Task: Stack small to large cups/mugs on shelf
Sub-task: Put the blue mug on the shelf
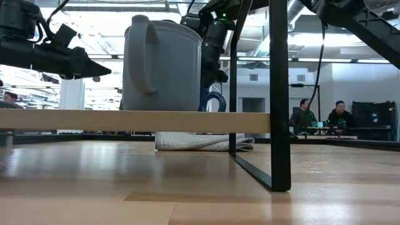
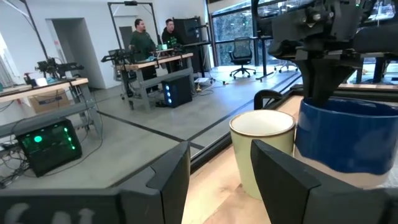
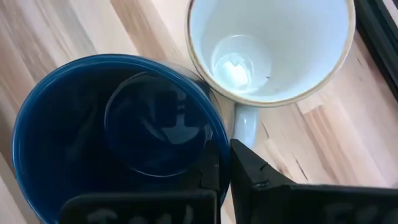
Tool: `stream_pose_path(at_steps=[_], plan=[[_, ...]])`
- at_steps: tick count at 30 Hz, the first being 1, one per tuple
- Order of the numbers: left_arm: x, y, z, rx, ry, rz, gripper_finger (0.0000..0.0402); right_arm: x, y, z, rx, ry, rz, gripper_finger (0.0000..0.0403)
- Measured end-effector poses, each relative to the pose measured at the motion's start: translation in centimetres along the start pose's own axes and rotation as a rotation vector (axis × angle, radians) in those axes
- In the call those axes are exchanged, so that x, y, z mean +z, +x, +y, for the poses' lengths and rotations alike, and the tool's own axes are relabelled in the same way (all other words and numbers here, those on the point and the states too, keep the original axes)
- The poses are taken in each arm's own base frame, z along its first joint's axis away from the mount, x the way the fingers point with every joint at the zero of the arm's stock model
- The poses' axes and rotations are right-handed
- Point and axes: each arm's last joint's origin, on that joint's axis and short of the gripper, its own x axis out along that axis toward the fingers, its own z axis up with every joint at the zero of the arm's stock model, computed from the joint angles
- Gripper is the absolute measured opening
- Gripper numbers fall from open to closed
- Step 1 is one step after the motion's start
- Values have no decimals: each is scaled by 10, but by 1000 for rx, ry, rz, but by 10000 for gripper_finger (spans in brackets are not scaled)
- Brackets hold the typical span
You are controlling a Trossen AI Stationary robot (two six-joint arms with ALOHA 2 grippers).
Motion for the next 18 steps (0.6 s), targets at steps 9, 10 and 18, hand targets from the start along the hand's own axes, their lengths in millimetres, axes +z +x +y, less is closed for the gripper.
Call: stream_pose_path(at_steps=[9,10,18], plan=[[0,0,0,0,2,0,163,-4,-1,-12,-33,15,50,24],[0,0,0,0,2,0,163,-5,-1,-12,-36,16,60,24],[0,0,0,-1,2,0,163,-14,-2,-22,-154,13,155,24]])
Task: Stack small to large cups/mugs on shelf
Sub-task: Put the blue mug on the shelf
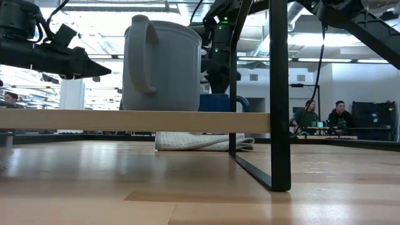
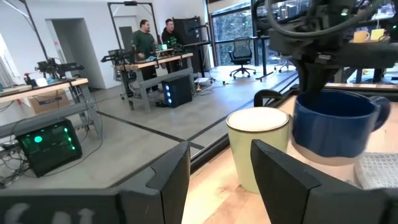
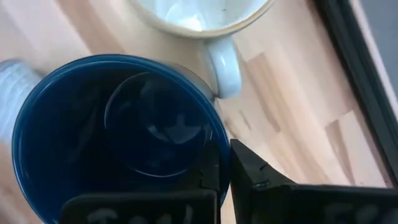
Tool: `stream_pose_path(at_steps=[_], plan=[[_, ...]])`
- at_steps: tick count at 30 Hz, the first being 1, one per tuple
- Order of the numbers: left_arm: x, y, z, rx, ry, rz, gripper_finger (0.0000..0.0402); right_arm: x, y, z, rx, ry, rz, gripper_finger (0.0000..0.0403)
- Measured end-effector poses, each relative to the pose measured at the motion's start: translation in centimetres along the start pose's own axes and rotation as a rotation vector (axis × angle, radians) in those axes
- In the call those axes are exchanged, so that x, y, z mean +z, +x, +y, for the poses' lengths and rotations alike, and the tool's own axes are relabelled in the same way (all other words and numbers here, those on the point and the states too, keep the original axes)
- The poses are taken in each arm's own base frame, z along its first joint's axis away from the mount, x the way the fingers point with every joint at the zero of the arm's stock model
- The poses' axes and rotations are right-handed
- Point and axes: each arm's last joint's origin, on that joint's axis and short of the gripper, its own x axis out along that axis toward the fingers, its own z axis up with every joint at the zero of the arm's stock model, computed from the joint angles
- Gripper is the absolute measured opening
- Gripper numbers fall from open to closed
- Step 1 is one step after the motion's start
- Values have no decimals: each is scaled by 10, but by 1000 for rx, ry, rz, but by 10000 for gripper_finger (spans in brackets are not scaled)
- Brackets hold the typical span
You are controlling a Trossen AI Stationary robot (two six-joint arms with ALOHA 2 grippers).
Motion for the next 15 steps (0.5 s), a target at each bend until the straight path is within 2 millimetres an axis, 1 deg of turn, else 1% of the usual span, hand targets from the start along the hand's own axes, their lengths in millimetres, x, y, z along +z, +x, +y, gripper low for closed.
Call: stream_pose_path(at_steps=[6,15], plan=[[0,0,0,0,-1,0,163,1,1,-9,-2,20,5,24],[0,0,0,0,-1,1,163,-1,1,-15,-10,31,29,24]])
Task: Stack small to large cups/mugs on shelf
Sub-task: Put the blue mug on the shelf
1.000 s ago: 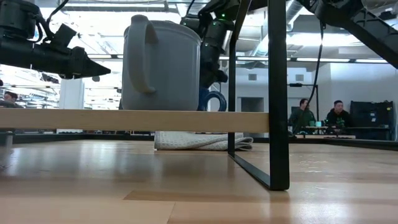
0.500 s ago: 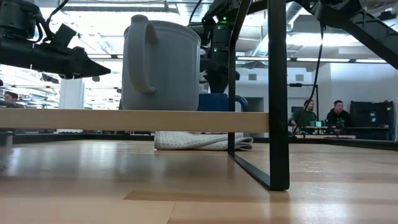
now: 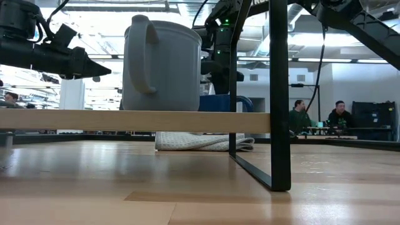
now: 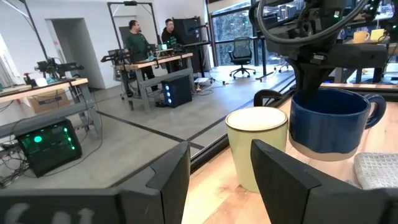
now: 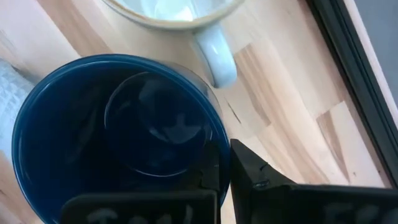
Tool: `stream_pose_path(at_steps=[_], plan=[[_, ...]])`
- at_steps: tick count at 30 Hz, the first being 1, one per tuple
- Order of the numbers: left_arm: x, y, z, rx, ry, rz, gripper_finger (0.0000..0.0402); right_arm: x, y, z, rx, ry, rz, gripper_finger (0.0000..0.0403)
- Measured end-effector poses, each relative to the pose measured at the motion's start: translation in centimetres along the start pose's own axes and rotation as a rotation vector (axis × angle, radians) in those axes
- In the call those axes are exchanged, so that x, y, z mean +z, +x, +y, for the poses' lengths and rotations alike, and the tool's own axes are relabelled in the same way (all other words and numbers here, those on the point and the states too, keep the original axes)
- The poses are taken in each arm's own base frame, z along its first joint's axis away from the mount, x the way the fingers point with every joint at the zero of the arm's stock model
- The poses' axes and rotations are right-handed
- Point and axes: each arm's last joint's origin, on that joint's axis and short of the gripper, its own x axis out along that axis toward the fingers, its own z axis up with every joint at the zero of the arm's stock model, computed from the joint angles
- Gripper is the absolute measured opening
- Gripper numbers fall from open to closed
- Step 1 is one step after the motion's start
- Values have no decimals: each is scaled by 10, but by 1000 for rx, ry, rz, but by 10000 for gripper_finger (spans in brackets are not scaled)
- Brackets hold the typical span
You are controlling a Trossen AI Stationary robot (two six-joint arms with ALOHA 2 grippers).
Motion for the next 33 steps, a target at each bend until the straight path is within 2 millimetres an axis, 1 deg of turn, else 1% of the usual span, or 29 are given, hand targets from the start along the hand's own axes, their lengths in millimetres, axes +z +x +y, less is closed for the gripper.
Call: stream_pose_path(at_steps=[5,7,12,18,24,26,33], plan=[[0,0,0,0,0,0,163,-1,1,-4,-11,9,11,24],[0,0,0,0,0,0,163,-1,4,-4,-13,8,18,24],[0,0,0,0,-1,0,163,-8,24,0,-29,-7,79,24],[0,0,0,0,-1,0,163,-8,38,1,-28,-3,64,24],[0,0,0,0,-2,0,163,-7,39,2,-21,-12,47,25],[0,0,0,0,-2,0,163,-7,39,2,-9,-11,49,42],[0,0,0,0,-2,0,163,-9,39,3,14,29,70,131]])
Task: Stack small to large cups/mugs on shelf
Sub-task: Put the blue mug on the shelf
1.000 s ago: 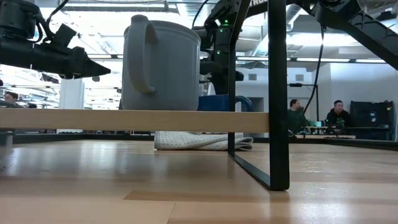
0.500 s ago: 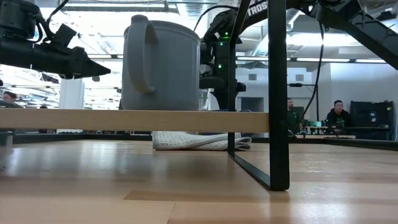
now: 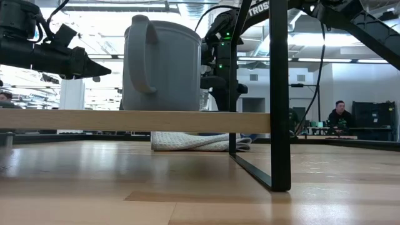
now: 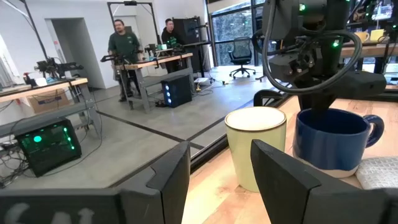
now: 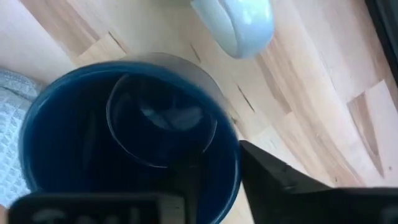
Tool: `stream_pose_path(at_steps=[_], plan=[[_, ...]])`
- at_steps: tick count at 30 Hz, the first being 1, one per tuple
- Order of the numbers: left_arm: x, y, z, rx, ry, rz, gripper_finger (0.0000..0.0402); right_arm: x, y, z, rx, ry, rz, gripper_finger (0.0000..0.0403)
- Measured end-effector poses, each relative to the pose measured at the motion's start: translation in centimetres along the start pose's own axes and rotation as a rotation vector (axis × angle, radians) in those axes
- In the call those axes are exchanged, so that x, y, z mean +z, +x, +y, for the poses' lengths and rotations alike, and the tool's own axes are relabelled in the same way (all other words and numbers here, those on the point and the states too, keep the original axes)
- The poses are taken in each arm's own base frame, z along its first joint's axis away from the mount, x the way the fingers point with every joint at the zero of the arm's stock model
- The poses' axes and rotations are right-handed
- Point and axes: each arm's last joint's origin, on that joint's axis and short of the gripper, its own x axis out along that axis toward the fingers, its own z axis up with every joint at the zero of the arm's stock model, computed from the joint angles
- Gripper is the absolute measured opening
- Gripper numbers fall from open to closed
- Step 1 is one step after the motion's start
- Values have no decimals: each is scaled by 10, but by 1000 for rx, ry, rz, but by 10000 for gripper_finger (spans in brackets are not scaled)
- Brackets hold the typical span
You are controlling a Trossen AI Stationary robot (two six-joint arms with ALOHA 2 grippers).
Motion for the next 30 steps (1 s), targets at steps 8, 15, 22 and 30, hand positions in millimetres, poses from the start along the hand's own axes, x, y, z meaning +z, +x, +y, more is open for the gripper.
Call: stream_pose_path(at_steps=[8,15,22,30], plan=[[0,0,0,0,-14,0,163,0,0,2,-1,-18,2,215],[3,-1,1,-8,-28,25,163,-1,-15,8,-7,-71,4,243],[21,-5,0,-121,-54,-11,163,-4,-45,7,-45,-64,12,244],[36,-6,0,-196,-114,-17,163,-10,-92,5,-50,-19,-66,244]])
